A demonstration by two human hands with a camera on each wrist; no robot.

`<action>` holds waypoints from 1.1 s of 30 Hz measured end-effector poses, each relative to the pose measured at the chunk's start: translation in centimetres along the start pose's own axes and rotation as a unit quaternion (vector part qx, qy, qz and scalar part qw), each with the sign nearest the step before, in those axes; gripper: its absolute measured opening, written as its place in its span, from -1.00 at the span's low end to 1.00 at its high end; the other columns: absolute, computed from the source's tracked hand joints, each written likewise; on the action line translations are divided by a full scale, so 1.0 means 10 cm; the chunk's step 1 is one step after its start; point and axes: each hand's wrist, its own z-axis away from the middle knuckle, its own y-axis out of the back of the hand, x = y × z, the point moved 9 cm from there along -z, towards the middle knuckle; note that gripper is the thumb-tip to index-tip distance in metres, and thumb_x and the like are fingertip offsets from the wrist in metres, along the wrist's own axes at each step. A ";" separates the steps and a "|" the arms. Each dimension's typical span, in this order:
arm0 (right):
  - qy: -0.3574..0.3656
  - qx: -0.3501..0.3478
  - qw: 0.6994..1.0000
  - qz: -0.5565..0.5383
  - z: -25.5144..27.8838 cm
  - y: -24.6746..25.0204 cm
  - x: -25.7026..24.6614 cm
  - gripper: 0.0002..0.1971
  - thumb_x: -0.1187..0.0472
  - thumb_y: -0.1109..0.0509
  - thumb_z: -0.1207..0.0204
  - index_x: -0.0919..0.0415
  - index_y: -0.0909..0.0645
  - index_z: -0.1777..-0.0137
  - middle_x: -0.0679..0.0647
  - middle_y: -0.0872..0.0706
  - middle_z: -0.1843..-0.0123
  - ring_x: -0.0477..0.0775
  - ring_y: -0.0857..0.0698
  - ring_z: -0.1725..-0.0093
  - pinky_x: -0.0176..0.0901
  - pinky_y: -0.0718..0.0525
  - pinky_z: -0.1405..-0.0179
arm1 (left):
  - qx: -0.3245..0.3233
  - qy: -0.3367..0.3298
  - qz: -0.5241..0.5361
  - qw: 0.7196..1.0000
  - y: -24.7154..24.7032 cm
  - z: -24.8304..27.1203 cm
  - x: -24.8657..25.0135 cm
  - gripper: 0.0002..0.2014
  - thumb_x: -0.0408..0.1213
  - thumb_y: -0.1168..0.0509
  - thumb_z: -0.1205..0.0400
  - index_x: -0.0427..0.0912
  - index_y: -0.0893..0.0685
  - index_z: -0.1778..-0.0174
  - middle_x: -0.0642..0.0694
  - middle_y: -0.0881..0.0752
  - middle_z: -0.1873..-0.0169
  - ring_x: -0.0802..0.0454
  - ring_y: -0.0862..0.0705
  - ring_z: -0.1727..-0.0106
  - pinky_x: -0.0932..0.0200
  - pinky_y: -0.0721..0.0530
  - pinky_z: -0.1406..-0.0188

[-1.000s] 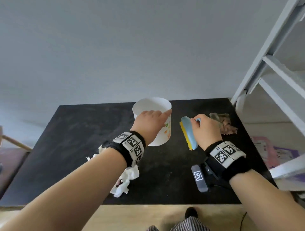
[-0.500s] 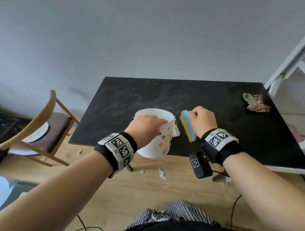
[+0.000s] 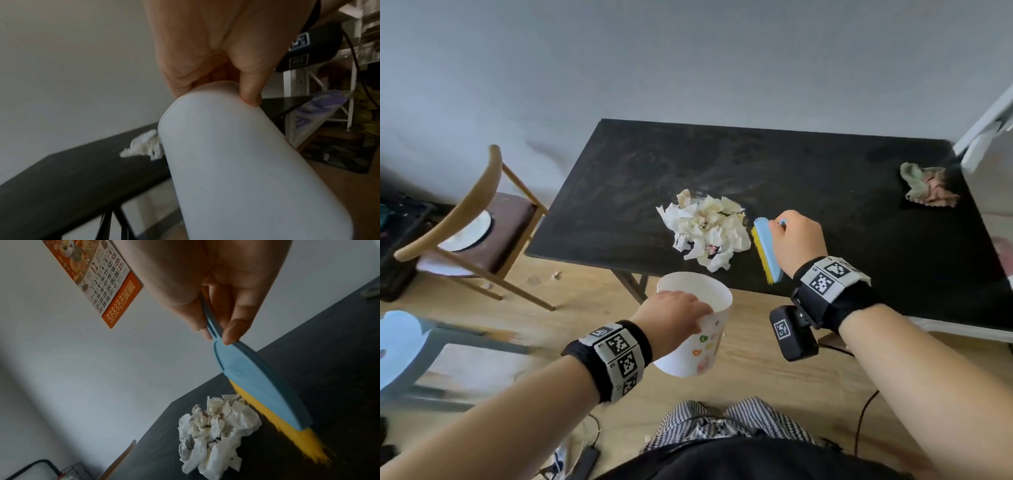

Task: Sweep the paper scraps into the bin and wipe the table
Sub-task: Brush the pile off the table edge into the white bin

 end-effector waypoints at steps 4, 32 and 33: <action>-0.003 -0.033 0.999 0.026 -0.09 -0.06 0.13 -0.68 0.11 -0.10 -0.69 0.38 -0.53 -0.09 0.32 -0.70 -0.05 0.31 -0.67 -0.06 0.18 -0.67 -0.08 | -0.039 0.039 0.006 0.998 -0.29 -0.07 0.00 -0.61 -0.17 -0.14 -0.73 0.06 -0.43 -0.51 -0.01 -0.59 -0.31 -0.07 -0.51 -0.36 0.04 -0.43 -0.32; 0.143 -0.107 0.977 0.118 0.17 -1.26 -0.84 -0.76 0.19 -0.16 -0.68 0.30 -0.59 -0.15 0.25 -0.70 0.01 0.17 -0.61 0.07 -0.16 -0.42 0.20 | -0.016 -0.003 -0.003 1.000 -0.72 -0.33 -0.90 -0.68 -0.22 -0.13 -0.73 0.07 -0.50 -0.40 -0.01 -0.63 -0.14 -0.11 -0.58 -0.17 0.09 -0.46 -0.16; 0.144 -0.115 0.975 0.122 0.19 -1.33 -0.86 -0.76 0.19 -0.16 -0.68 0.29 -0.59 -0.16 0.25 -0.69 0.00 0.18 -0.61 0.04 -0.18 -0.42 0.18 | -0.012 -0.002 0.001 1.000 -0.72 -0.32 -0.93 -0.69 -0.22 -0.14 -0.73 0.06 -0.50 -0.40 -0.01 -0.64 -0.13 -0.11 -0.58 -0.16 0.09 -0.46 -0.14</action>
